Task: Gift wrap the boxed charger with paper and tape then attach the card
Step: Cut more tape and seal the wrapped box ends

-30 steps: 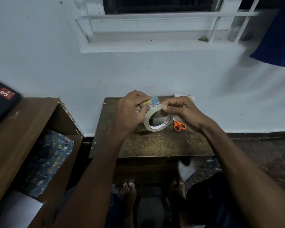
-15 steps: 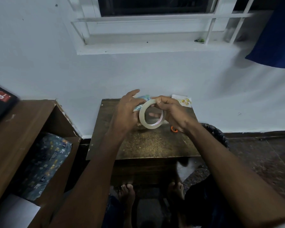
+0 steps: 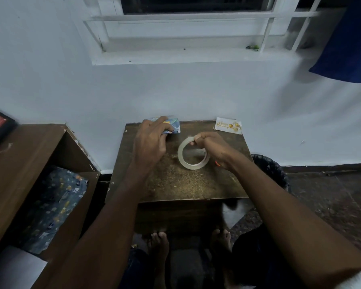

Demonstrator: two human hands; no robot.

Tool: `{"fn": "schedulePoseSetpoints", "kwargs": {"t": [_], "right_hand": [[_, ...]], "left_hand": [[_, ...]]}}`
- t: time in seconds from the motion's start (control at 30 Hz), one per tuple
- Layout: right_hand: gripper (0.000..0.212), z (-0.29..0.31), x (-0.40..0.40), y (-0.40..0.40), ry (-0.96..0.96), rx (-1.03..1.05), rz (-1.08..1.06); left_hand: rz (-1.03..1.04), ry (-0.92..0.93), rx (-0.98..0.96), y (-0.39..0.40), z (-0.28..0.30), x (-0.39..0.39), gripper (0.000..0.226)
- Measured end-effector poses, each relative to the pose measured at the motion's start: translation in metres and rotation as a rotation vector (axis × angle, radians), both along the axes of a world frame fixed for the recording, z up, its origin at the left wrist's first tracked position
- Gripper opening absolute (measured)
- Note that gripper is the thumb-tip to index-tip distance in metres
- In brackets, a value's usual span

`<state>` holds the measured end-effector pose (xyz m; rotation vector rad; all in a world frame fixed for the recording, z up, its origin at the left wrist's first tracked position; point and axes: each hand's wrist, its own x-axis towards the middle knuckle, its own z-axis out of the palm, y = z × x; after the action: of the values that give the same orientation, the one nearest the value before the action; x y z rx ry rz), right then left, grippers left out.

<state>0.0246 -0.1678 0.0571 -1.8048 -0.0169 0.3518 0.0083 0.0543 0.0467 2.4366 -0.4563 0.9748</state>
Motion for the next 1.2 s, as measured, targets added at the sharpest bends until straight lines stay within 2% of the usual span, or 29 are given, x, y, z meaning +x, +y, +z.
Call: {"fn": "schedulePoseSetpoints", "kwargs": {"t": [0.13,0.23,0.37,0.4,0.47,0.53,0.6,0.7,0.73,0.83,0.97,1.07,1.2], "right_hand": [[0.030,-0.009,0.004,0.006,0.045,-0.152,-0.035],[0.037,-0.011,0.009,0.007,0.048,-0.371,-0.036],[0.041,-0.014,0.010,0.005,-0.170,-0.775,-0.073],[0.054,-0.012,0.008,0.005,-0.261,-0.784,-0.093],[0.093,-0.004,0.004,0.008,-0.457,-0.622,-0.079],[0.109,0.005,0.001,0.014,-0.641,-0.447,-0.019],[0.098,0.008,-0.005,0.023,-0.710,-0.344,0.026],[0.053,0.011,-0.016,0.034,-0.706,-0.252,0.029],[0.046,0.012,-0.019,0.035,-0.702,-0.216,0.034],[0.041,0.021,-0.026,0.035,-0.707,-0.128,0.096],[0.041,0.031,-0.035,0.034,-0.693,-0.061,0.122],[0.038,0.034,-0.038,0.035,-0.650,0.021,0.100],[0.030,0.038,-0.041,0.039,-0.583,0.125,0.090]], "left_hand": [[-0.010,-0.005,-0.016,-0.001,0.005,-0.002,0.030],[-0.002,0.013,0.006,-0.002,0.013,-0.009,0.031],[-0.003,0.030,0.026,-0.003,0.021,-0.020,0.032],[-0.006,0.031,0.027,-0.003,0.022,-0.021,0.032],[-0.015,0.028,0.024,-0.003,0.025,-0.024,0.035],[-0.024,0.003,0.018,-0.006,0.030,-0.030,0.041],[-0.038,-0.047,0.012,-0.008,0.039,-0.039,0.043],[-0.048,-0.104,0.039,-0.009,0.041,-0.047,0.041],[-0.023,-0.106,0.039,-0.007,0.040,-0.048,0.039],[0.050,-0.165,-0.087,0.001,0.035,-0.045,0.030],[0.021,-0.232,-0.230,0.000,0.043,-0.049,0.022],[0.001,-0.187,-0.321,-0.002,0.044,-0.050,0.025],[-0.122,-0.013,-0.505,0.006,0.043,-0.047,0.036]]}}
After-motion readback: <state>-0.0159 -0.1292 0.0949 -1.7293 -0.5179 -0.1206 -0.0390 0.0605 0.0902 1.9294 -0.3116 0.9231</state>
